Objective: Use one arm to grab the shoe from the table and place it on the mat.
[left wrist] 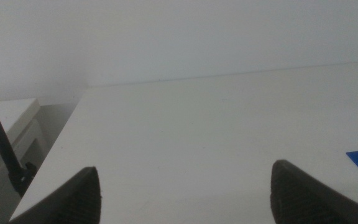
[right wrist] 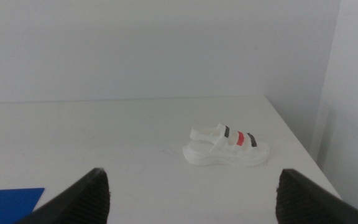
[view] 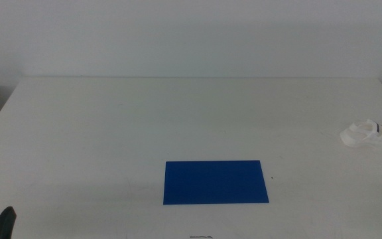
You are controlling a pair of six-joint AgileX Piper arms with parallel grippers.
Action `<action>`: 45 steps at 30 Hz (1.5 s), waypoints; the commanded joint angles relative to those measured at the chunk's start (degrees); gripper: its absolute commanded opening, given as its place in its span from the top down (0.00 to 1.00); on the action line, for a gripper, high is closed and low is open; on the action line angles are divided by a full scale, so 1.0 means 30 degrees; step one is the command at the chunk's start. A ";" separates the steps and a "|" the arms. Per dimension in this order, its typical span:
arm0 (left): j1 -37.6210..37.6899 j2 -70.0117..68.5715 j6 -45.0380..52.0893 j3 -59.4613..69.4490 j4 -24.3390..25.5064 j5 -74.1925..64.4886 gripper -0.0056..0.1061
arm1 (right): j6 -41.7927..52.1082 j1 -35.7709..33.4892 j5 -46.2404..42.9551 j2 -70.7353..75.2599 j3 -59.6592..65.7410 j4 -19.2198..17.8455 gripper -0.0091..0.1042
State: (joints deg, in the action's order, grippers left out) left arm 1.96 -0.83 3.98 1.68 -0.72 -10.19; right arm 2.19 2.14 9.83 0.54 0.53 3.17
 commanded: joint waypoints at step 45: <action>0.0074 -0.0361 -0.0282 -0.0064 -0.0164 0.1572 0.11 | -1.0849 0.0106 1.5918 -2.9893 -2.7064 -0.3488 0.09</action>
State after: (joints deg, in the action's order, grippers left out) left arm 1.96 -0.83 3.98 1.68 -0.72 -10.19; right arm -29.72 2.14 58.63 -90.46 -78.40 -5.89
